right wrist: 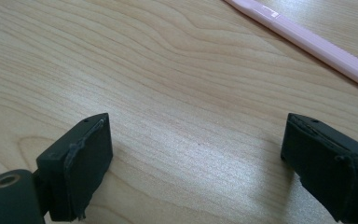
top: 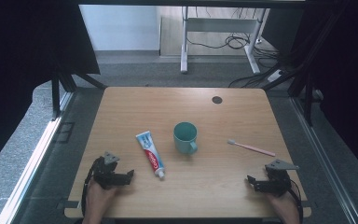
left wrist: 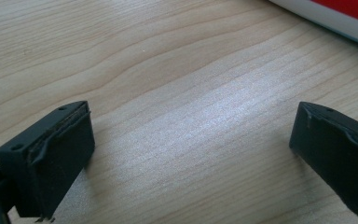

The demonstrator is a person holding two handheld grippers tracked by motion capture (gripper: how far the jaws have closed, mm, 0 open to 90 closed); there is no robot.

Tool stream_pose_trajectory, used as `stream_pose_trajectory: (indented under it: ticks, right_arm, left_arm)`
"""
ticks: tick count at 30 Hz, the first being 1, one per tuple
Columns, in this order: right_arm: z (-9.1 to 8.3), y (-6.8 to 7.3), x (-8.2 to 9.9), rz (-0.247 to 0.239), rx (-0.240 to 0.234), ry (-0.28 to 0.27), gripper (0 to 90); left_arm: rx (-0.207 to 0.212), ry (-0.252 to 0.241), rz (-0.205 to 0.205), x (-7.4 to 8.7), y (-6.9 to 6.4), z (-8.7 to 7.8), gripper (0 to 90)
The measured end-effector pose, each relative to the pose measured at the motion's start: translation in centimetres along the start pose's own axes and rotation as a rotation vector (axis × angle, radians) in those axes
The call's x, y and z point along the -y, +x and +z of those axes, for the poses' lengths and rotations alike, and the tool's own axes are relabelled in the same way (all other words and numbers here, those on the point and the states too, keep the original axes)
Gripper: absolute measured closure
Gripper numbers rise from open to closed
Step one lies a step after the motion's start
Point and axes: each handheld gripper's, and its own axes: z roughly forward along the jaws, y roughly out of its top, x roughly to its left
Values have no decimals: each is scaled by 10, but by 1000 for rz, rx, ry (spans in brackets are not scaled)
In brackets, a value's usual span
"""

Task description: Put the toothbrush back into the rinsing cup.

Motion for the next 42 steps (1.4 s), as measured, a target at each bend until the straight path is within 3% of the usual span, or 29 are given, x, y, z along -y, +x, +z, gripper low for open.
stream_pose_trajectory:
  ticks: [23,42]
  right_arm:
    - [-1,0,0,-4,-13,-1,87]
    - [-1,2,-1,-34,-47,24,0]
  left_arm:
    - [-9,0,-11,0,-1,0,0]
    - [-11,0,-13,0,-1,0,0]
